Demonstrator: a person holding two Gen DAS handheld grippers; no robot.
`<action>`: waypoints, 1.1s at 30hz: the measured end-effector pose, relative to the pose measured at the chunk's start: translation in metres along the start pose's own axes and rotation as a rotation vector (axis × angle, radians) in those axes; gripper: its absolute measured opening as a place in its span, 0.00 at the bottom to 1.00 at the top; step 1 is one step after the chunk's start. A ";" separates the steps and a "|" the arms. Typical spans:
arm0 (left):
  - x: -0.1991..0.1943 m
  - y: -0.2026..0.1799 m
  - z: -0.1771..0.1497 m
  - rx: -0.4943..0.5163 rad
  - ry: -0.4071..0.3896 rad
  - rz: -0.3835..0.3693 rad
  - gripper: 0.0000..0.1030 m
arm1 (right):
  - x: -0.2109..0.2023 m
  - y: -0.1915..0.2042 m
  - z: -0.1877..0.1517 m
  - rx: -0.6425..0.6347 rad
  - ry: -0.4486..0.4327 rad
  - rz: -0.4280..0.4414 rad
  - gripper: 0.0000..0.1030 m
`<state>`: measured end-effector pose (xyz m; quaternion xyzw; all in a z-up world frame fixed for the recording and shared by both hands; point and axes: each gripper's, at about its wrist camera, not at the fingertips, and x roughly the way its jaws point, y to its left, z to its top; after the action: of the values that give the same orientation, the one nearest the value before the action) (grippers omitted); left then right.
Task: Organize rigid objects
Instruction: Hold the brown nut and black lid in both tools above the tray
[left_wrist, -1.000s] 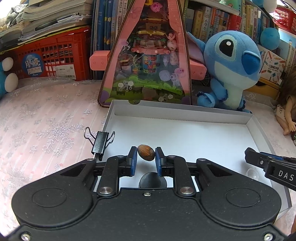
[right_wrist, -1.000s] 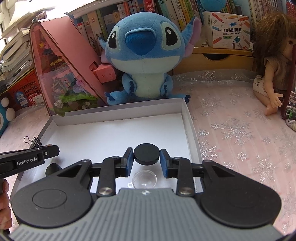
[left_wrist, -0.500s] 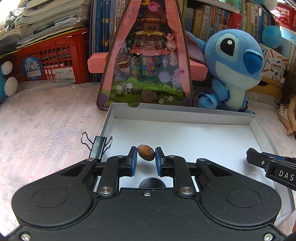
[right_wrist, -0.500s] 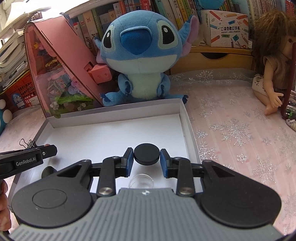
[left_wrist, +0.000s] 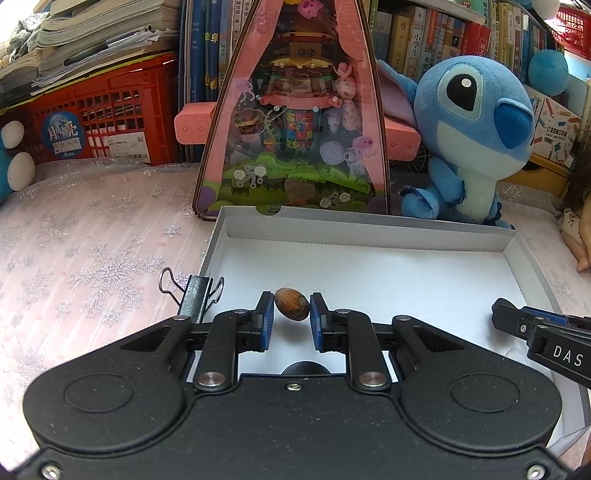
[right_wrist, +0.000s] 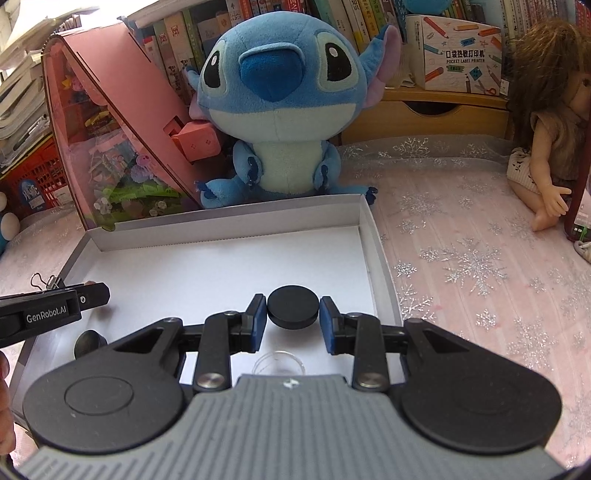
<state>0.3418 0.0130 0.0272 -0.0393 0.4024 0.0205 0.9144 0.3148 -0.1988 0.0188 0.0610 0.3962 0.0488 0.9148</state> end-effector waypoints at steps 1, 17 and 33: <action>0.000 0.000 0.000 0.000 0.000 0.000 0.19 | 0.000 0.000 0.000 -0.002 0.000 -0.001 0.35; 0.008 -0.001 -0.005 0.015 0.013 0.006 0.19 | 0.009 0.005 -0.001 -0.021 0.016 0.000 0.35; 0.009 -0.004 -0.009 0.037 0.000 0.018 0.19 | 0.009 0.010 -0.003 -0.063 0.014 -0.018 0.35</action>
<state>0.3412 0.0086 0.0146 -0.0187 0.4028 0.0210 0.9148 0.3186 -0.1879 0.0116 0.0281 0.4015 0.0535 0.9139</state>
